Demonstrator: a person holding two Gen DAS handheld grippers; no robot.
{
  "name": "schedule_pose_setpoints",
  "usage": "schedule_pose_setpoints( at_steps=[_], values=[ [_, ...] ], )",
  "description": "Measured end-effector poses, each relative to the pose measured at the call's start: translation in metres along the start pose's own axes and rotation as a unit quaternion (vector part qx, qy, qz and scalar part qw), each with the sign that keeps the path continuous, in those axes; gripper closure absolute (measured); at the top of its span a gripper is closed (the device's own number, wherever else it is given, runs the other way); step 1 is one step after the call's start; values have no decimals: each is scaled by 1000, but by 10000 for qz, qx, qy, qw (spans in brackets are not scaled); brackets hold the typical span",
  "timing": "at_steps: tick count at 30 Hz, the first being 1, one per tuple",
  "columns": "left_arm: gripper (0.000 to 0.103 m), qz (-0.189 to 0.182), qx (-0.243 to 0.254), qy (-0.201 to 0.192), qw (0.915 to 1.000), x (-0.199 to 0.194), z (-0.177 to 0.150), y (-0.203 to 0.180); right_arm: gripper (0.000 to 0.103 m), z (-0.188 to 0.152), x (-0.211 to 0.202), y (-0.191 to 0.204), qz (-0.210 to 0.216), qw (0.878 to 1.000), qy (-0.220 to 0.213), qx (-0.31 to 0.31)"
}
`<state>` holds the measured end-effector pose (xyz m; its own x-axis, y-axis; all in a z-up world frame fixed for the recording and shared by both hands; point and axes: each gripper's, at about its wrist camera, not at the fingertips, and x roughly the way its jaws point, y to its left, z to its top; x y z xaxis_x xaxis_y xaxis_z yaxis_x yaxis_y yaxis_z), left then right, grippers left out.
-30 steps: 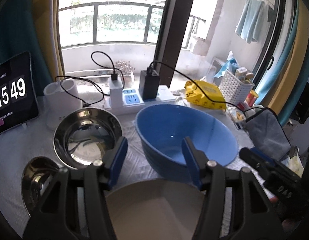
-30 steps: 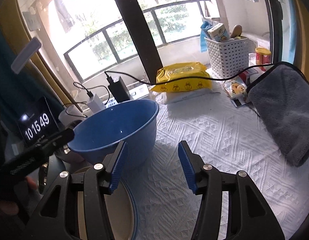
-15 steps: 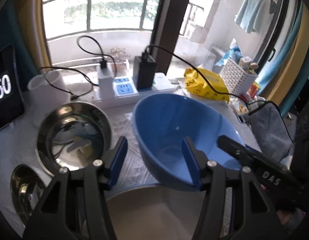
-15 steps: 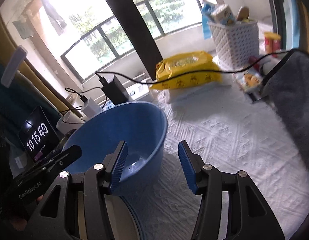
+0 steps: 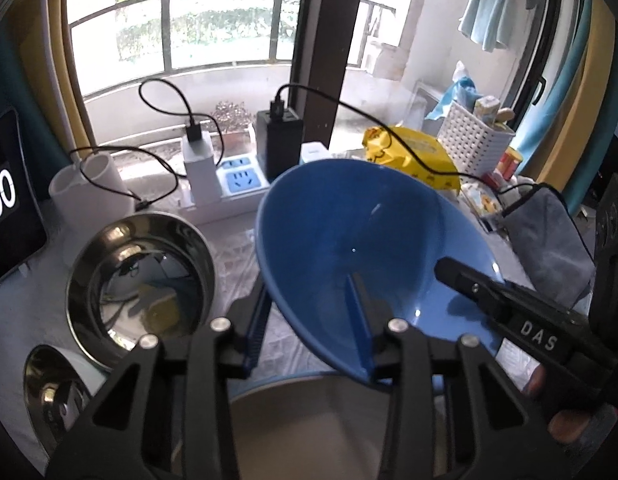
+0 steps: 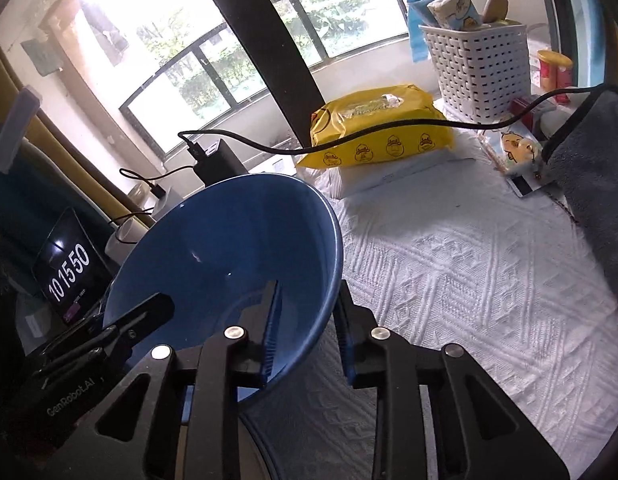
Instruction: Organize plates and bowls
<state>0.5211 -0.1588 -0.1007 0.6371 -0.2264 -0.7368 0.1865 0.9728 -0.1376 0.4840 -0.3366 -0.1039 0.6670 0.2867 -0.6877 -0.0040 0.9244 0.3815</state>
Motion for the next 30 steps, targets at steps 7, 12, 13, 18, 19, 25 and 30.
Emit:
schedule_pose_setpoints(
  at_steps=[7, 12, 13, 18, 19, 25, 30],
  values=[
    [65, 17, 85, -207, 9997, -23, 2, -3, 75, 0, -14, 13, -64, 9998, -119, -141],
    [65, -7, 112, -302, 9995, -41, 1, -3, 75, -1, -30, 23, -104, 9995, -220, -218],
    [65, -13, 112, -320, 9994, -45, 0, -2, 75, -1, -33, 25, -109, 9994, -233, -237],
    [65, -44, 127, -368, 9992, -62, -7, 0, 75, -7, -46, 33, -107, 9992, -271, -290],
    [65, -45, 131, -369, 9992, -65, -8, 0, 75, -8, -49, 35, -110, 9991, -286, -297],
    [65, -61, 101, -452, 9989, -84, -19, 5, 75, -19, -64, 46, -111, 9987, -340, -367],
    [65, -68, 94, -498, 9987, -98, -27, 10, 75, -28, -73, 56, -105, 9985, -340, -416]
  ],
)
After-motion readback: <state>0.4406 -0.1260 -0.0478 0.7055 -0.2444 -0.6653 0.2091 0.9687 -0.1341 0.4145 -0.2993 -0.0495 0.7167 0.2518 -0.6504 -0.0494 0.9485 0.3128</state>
